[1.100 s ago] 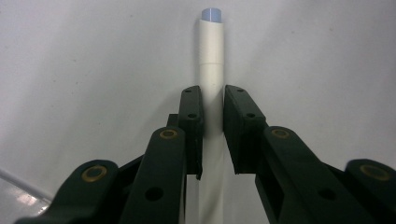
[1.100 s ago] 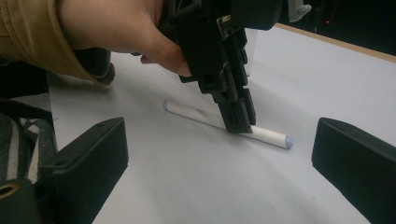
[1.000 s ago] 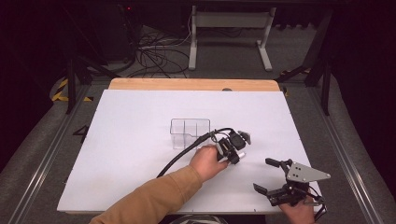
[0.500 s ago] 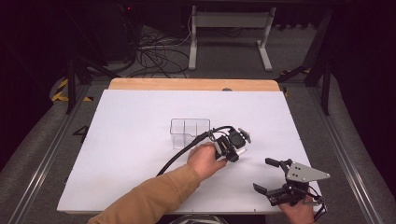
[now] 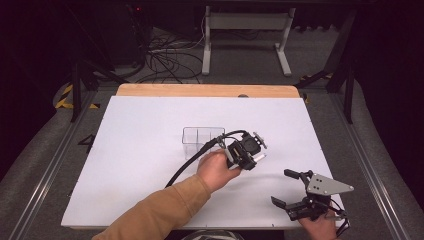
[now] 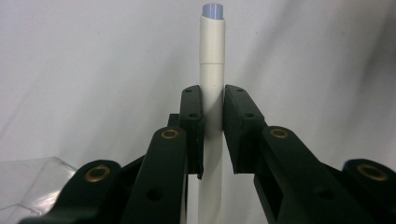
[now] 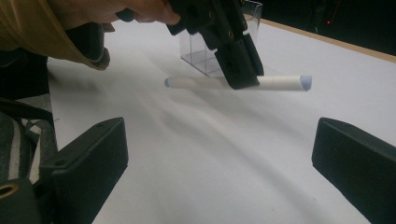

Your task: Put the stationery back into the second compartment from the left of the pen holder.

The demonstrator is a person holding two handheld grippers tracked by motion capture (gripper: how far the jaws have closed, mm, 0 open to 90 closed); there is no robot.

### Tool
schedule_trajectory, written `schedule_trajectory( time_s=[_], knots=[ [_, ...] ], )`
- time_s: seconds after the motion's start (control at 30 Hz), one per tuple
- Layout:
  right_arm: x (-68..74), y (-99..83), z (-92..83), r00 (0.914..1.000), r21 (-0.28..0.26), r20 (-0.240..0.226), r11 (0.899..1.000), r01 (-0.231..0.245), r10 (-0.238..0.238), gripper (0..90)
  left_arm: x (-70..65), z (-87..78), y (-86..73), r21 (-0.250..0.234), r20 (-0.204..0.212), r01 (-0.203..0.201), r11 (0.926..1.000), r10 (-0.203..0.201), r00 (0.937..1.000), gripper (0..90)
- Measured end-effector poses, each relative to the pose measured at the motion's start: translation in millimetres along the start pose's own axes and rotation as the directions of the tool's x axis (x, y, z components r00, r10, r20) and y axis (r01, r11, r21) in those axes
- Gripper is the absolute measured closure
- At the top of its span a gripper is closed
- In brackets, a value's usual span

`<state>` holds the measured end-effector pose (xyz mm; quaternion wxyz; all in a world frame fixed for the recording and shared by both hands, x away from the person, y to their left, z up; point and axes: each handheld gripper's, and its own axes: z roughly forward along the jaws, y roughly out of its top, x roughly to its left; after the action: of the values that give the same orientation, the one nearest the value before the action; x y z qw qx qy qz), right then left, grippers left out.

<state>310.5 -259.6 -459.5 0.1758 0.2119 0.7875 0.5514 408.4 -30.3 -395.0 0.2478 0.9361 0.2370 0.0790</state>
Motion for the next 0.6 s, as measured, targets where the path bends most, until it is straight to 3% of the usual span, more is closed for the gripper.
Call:
schedule_trajectory(
  time_s=[0.23,0.47,0.6],
  knots=[
    [0.1,0.0,0.2,1.0,0.0,-0.001,1.0,0.0,0.0,4.1,2.4,-21.2,-3.8,-0.104,0.004,-0.006,0.9945,0.006,1.0,78.8],
    [0.9,0.3,0.4,1.0,0.0,-0.002,1.0,0.0,0.0,4.2,5.2,-39.2,-9.5,-0.216,0.004,0.001,0.9763,0.0,1.0,78.8],
    [0.9,0.2,0.4,1.0,0.001,0.0,1.0,0.0,0.0,4.2,10.1,-47.5,-13.7,-0.275,0.014,0.012,0.9614,-0.008,0.9999,78.8]
  ],
)
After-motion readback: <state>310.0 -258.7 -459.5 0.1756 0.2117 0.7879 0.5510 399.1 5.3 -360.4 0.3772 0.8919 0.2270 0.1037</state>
